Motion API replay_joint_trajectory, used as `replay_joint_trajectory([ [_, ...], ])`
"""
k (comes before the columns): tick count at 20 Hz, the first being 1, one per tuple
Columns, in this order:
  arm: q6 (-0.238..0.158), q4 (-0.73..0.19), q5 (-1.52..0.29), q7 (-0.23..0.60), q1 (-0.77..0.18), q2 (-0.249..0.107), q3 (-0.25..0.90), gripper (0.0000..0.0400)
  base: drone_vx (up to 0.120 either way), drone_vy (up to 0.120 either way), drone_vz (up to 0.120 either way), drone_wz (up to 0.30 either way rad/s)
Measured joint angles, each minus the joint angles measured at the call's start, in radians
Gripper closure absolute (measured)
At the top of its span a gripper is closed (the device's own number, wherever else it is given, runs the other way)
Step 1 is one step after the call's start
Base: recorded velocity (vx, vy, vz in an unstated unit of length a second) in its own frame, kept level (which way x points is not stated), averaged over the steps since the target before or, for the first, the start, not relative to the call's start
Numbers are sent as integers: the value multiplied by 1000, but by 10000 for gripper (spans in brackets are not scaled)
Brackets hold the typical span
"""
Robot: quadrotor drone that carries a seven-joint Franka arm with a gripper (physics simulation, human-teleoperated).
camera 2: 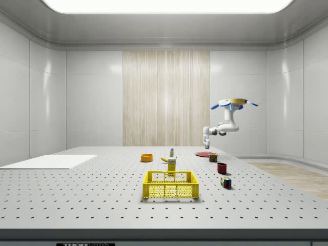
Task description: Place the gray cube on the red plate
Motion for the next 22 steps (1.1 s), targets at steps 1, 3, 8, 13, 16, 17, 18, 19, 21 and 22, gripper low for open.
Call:
replay_joint_trajectory([
  [1, 1, 0, 0, 0, 0, -1, 0, 150, 0, -120, -120, 0],
  [3, 3, 0, 1, 1, -1, -3, 0, 150, -40, -120, -20, 0],
  [8, 8, 0, 3, 1, -2, -8, 1, 150, -80, -120, 0, 0],
  [13, 12, 1, 5, 2, -3, -13, 1, 150, 0, -120, 0, 0],
  [16, 22, 4, -13, 3, -6, -16, -18, 150, 0, -13, 0, 0],
  [17, 27, 7, -22, 3, -7, -17, -29, 150, 0, 0, 0, 0],
  [18, 32, 9, -34, 3, -9, -18, -41, 150, 0, 0, 0, 0],
  [19, 38, 12, -46, 3, -11, -19, -55, 150, 0, 0, 0, 0],
  [21, 49, 19, -70, 3, -15, -20, -81, 150, 0, 0, 0, 0],
  [22, 54, 23, -82, 3, -18, -20, -94, 150, 0, 0, 0, 0],
])
